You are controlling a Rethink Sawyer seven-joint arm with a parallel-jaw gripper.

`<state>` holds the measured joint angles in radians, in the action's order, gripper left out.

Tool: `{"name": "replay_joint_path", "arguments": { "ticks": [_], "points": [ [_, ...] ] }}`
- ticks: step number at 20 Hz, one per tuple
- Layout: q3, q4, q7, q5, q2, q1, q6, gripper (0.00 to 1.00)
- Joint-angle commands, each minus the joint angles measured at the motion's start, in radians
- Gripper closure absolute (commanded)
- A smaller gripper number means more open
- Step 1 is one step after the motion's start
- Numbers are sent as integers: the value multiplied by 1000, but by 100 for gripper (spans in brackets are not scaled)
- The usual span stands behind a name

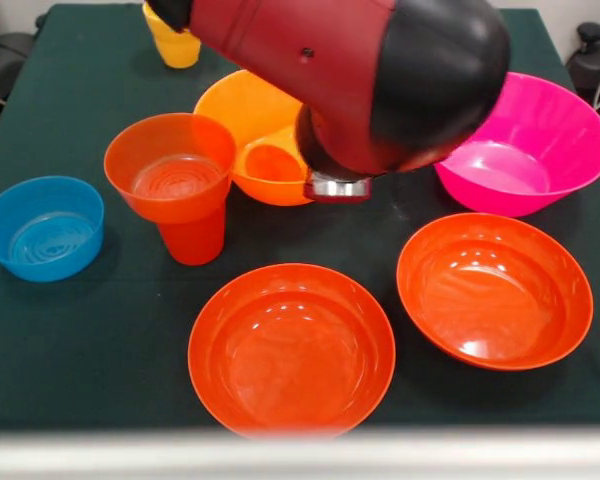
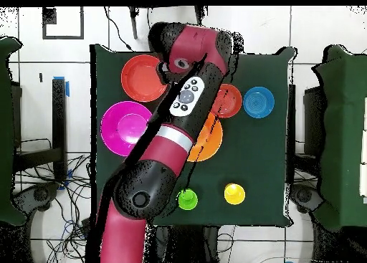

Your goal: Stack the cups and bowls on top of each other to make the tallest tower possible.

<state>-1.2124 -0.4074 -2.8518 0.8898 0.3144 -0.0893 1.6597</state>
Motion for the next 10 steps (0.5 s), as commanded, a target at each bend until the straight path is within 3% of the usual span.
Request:
{"name": "replay_joint_path", "arguments": {
  "ticks": [1,6,10],
  "points": [
    [40,19,41,-107,21,-57,45,0],
    [24,30,62,-146,26,-66,14,0],
    [37,16,21,-148,27,-57,-16,0]
  ]
}}
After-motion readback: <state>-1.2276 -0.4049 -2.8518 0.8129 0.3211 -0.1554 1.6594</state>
